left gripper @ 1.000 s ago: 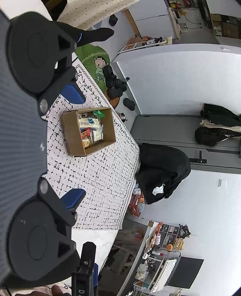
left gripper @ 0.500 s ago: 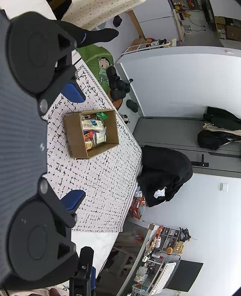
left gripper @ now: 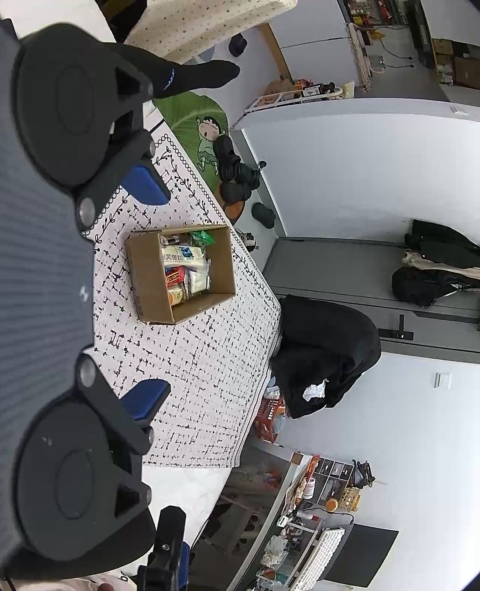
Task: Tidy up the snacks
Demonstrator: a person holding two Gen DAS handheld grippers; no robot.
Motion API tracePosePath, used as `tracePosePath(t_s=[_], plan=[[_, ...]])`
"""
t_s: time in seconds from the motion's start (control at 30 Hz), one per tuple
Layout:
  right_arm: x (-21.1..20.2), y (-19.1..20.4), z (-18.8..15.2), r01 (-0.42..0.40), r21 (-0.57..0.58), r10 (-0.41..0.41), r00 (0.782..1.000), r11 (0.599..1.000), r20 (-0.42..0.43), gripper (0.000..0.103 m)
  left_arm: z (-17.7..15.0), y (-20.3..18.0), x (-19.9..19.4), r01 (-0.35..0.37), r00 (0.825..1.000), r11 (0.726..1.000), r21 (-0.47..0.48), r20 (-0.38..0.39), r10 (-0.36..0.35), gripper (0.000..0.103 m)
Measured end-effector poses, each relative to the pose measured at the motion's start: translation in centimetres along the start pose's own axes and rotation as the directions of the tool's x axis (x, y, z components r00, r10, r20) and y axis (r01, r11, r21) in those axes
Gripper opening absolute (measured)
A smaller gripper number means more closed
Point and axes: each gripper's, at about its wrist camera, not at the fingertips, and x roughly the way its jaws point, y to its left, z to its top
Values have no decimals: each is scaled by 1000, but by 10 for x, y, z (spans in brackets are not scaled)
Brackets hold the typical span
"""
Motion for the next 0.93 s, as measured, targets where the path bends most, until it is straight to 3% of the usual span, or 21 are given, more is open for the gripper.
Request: tracePosePath(t_s=[0.93], plan=[[-1, -1, 2, 4, 0, -4, 1000, 1000, -2, 103, 4, 2, -2, -6, 1000, 1000, 13, -5, 6, 100]])
